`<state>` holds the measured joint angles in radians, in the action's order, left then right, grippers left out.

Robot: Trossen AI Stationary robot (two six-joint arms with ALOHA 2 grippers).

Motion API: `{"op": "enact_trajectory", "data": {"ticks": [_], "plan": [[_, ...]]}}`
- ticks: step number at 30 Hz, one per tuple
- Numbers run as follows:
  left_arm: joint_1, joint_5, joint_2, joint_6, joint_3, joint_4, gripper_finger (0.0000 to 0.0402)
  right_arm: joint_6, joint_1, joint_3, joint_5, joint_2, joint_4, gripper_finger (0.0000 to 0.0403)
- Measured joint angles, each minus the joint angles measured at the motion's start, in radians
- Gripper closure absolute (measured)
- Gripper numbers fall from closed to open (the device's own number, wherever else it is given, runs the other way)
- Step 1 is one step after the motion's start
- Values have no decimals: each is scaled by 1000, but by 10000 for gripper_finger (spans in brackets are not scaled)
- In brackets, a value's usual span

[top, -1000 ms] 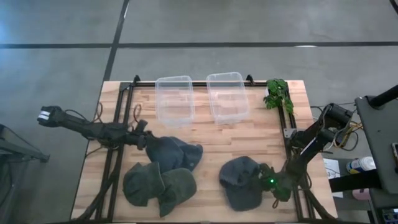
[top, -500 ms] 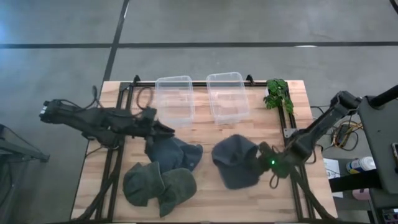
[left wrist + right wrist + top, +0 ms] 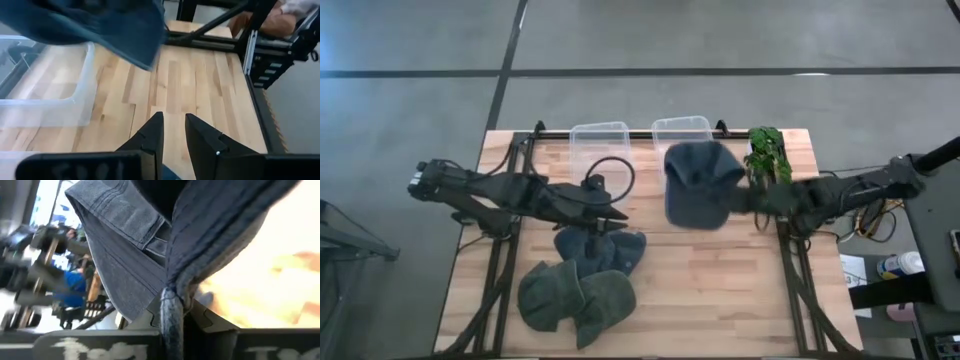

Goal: Pick & Place hat
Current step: Put the bottom right blue cap into the right transparent bin

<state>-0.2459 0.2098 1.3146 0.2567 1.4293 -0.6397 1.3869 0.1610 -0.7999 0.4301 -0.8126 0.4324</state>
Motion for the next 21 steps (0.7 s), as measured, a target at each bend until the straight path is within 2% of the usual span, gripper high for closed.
{"op": "enact_trajectory", "data": {"ticks": [3,6,11,14,18,21], "plan": [[0,15,12,-15,18,0,328,-79,-232,-19,-249,4,44,389],[2,90,16,-28,25,5,328,-162,-441,-29,-500,-39,44,390],[2,152,20,-11,24,3,328,-274,-700,-56,-831,-180,43,390],[2,157,20,18,24,3,328,-311,-778,-74,-939,-282,46,390],[2,157,20,55,23,3,328,-339,-827,-117,-1011,-397,116,390],[2,157,20,62,23,3,328,-350,-831,-155,-1027,-467,155,390]]}}
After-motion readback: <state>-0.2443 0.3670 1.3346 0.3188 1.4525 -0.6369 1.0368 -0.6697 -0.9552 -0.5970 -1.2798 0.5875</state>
